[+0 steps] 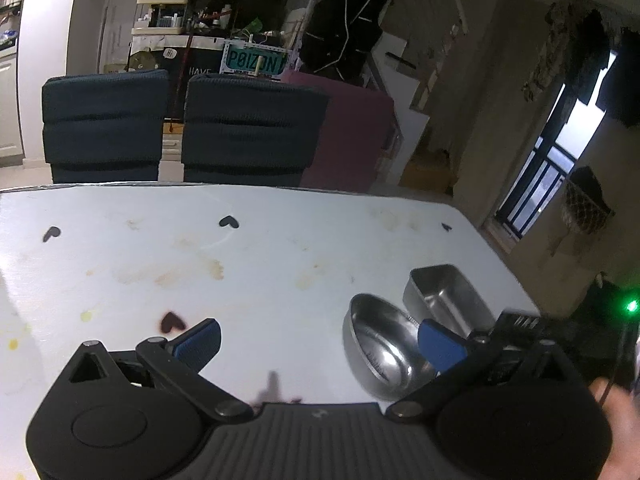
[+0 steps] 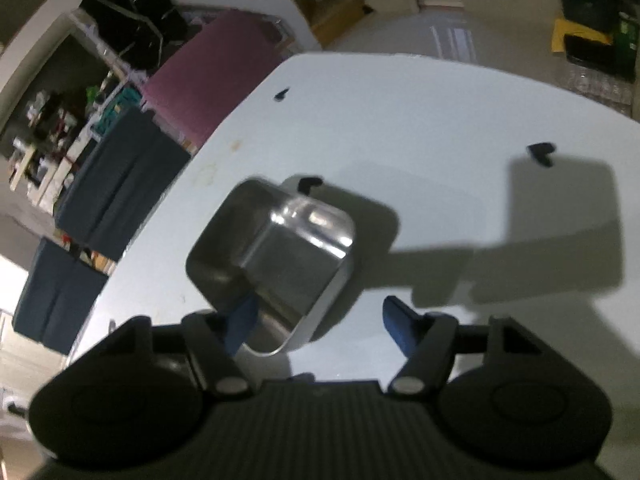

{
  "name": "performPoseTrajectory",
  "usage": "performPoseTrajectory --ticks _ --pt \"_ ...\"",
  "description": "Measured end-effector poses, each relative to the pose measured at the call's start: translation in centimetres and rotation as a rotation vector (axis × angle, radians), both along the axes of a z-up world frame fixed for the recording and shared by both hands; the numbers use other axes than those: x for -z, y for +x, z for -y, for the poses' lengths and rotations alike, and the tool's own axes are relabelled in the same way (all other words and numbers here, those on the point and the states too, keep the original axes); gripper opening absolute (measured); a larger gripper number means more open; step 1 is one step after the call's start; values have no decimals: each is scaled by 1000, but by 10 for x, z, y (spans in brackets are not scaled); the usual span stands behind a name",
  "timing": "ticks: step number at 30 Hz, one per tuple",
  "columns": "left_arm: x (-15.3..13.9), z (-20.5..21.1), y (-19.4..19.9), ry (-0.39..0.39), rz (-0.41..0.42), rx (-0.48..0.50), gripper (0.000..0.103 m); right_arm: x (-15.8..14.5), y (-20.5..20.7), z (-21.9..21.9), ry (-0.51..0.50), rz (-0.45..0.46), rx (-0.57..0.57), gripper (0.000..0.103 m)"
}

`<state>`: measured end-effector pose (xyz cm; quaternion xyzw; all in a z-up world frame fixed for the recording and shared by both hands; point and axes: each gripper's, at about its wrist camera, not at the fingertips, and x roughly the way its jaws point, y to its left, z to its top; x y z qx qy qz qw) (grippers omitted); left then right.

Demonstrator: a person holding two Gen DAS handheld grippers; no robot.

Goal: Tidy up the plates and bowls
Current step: 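Move both grippers to the rectangular steel tray and close on its rim, then lift the rectangular steel tray off the table with both grippers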

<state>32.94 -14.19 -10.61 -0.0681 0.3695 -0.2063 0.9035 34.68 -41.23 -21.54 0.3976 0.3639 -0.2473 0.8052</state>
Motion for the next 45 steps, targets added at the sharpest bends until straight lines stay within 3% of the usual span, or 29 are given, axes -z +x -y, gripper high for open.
performPoseTrajectory --ticks 3,9,13,16,21,28,38,43,45 --pt "0 8 2 -8 12 14 103 7 5 -4 -34 -57 -15 56" --pt "3 32 -2 -14 19 82 103 9 -5 6 -94 -71 -32 40" --pt "6 52 -6 -36 9 130 103 6 -19 15 -128 -84 -50 13" --pt "9 68 -10 -69 -12 164 102 -3 -21 16 -165 -107 -93 6" --pt "23 104 -12 -70 -110 243 82 -4 -32 26 -180 -140 -202 3" --pt "48 143 -10 -66 -207 294 61 -5 -41 42 -199 -182 -234 3" --pt "77 170 2 -113 -267 299 50 2 -26 38 -208 -134 -266 9" --pt "83 177 7 -113 -265 290 35 5 -24 43 -198 -93 -261 9" --pt "85 179 8 -109 -270 285 23 7 -23 45 -200 -81 -257 10"
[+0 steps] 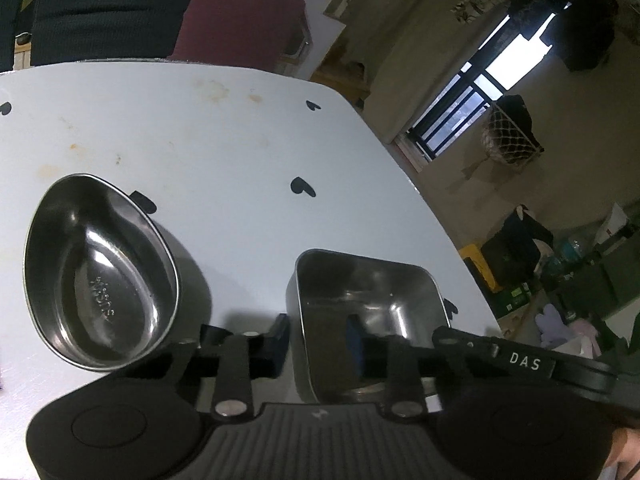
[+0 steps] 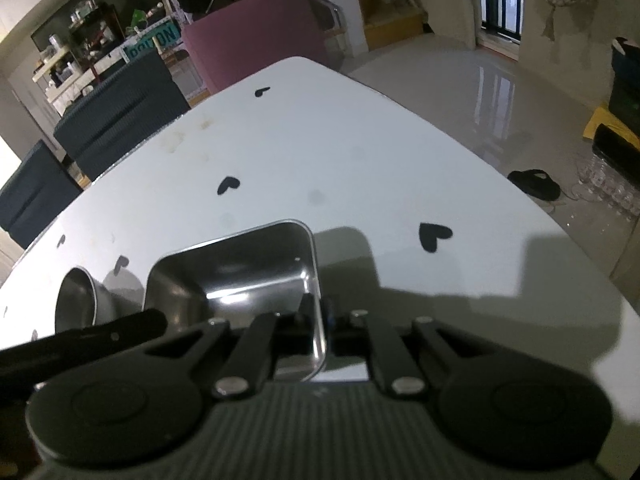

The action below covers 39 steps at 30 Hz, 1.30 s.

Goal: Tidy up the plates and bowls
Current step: 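Lift the rectangular steel tray off the table with both grippers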

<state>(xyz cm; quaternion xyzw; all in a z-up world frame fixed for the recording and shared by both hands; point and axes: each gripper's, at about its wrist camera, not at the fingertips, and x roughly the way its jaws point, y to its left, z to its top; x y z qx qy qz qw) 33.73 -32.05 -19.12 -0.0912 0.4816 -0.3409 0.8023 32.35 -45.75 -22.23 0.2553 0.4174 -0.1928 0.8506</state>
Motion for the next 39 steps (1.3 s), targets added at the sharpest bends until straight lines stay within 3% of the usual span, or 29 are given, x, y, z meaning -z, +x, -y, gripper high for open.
performPoseTrajectory --ticks 4,7,10,18,21,30,39 --pt "3 -1 1 20 -8 -3 22 0 -4 3 -21 16 -10 12" --pt "5 -2 1 35 -9 -4 16 1 -5 5 -21 29 -2 20" --pt "7 -2 1 46 -7 0 10 0 -3 4 -19 32 -26 22" --pt "8 -4 0 69 -8 -2 8 -3 0 1 -37 -62 -88 5" --pt "4 -6 -5 84 -6 5 8 -5 1 2 -20 -64 -78 3" --pt "-41 -39 -19 35 68 -28 8 -42 -19 -18 -47 23 -105 3" --pt "-94 -101 -49 13 166 -106 8 -84 -39 -65 -68 140 -183 3"
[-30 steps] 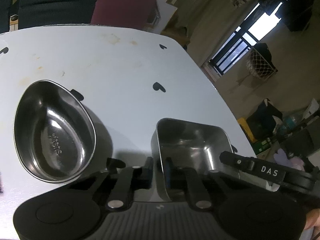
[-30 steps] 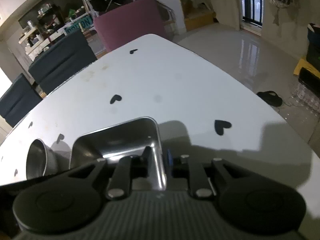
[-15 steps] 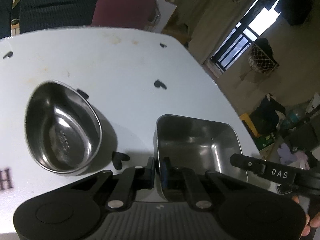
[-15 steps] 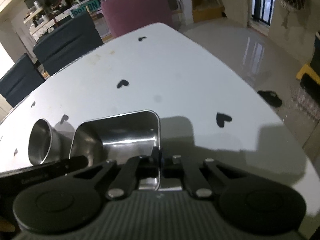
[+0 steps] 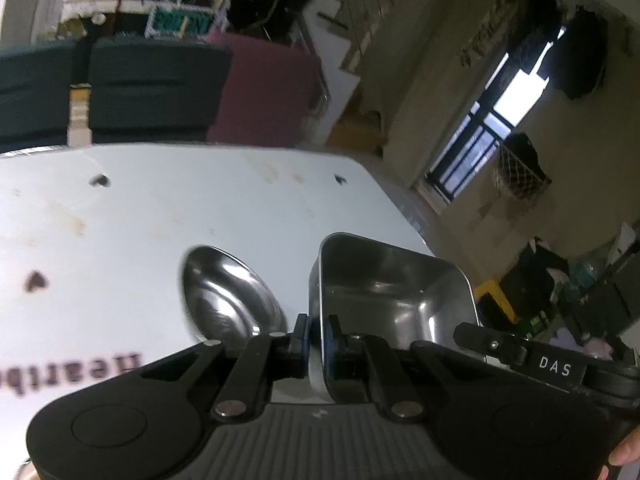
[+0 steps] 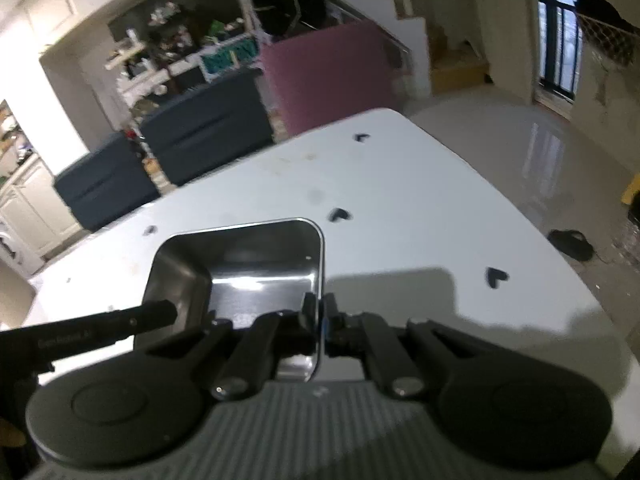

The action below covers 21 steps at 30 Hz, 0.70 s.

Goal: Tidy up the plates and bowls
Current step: 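Lift the rectangular steel tray off the table with both grippers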

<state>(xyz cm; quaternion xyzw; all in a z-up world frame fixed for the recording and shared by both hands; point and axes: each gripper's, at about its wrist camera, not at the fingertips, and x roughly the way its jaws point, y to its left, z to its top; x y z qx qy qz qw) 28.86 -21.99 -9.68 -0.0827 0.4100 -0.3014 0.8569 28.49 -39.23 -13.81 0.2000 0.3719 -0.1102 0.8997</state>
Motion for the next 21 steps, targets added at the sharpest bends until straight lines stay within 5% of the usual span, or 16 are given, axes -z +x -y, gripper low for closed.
performPoseTrajectory --ticks 21 --pt "-67 -188 -72 -1 119 -301 8 -65 0 -125 39 201 -281 5"
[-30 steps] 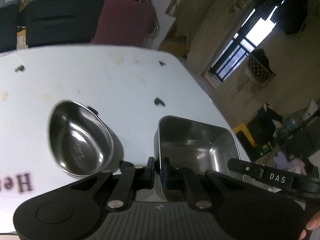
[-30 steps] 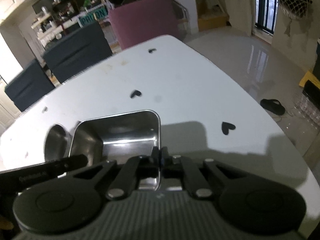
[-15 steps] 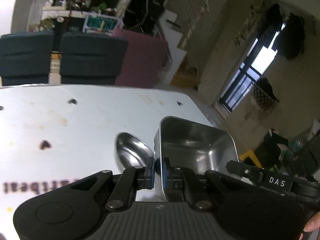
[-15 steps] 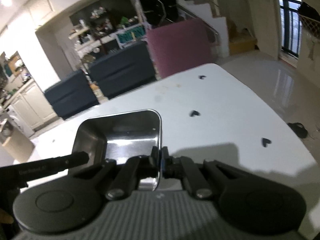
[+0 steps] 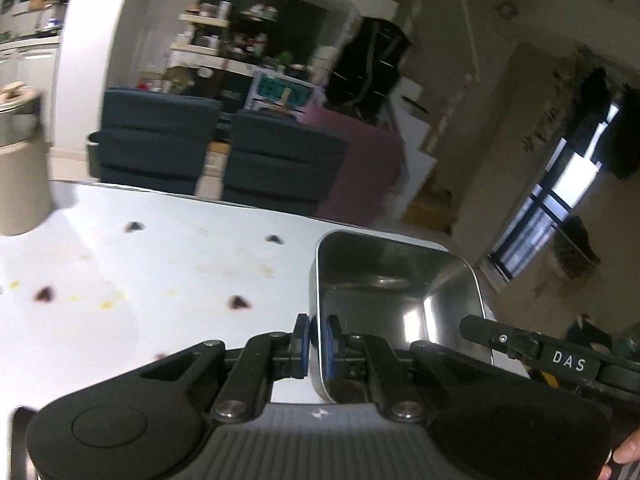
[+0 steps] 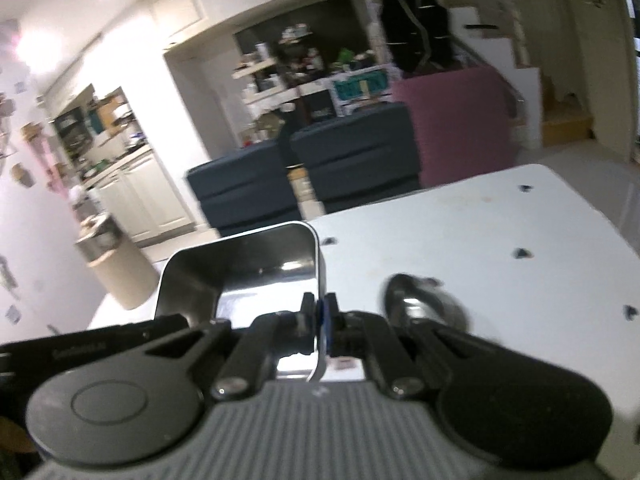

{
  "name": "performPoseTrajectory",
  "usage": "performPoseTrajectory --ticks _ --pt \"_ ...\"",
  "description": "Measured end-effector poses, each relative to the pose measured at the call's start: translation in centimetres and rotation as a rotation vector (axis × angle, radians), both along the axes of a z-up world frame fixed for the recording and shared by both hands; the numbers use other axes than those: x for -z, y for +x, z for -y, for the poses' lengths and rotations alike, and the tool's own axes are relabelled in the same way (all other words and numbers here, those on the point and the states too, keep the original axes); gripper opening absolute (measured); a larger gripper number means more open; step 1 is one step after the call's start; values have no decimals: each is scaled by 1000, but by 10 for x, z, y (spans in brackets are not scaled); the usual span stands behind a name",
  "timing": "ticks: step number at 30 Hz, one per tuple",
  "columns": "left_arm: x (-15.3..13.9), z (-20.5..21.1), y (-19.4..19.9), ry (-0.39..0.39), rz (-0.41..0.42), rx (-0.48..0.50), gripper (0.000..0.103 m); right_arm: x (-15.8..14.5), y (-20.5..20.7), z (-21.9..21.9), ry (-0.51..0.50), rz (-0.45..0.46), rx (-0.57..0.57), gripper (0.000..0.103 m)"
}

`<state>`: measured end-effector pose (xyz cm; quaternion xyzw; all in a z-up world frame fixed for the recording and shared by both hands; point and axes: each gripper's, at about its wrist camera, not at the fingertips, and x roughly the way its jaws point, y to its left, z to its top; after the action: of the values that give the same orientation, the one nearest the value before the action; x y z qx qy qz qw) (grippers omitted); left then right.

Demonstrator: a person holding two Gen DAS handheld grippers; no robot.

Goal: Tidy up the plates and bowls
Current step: 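Lift the rectangular steel tray off the table with both grippers, then carry the rectangular steel tray with both grippers toward the nested bowls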

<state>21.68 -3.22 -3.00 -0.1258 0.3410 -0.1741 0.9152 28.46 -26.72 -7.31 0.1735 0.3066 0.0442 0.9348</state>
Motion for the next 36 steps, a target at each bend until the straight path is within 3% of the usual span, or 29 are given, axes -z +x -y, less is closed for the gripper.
performPoseTrajectory --ticks 14,21,31,36 --pt "-4 -116 -40 66 -16 -191 8 9 8 -104 19 -72 -223 6" --pt "11 -139 -50 140 -57 -209 8 15 5 -128 42 -148 -265 6" --pt "44 -162 -61 232 -139 -202 8 38 -1 -154 -37 -233 -351 7" --pt "47 -156 -61 324 -142 -174 8 46 0 -173 -104 -244 -382 7"
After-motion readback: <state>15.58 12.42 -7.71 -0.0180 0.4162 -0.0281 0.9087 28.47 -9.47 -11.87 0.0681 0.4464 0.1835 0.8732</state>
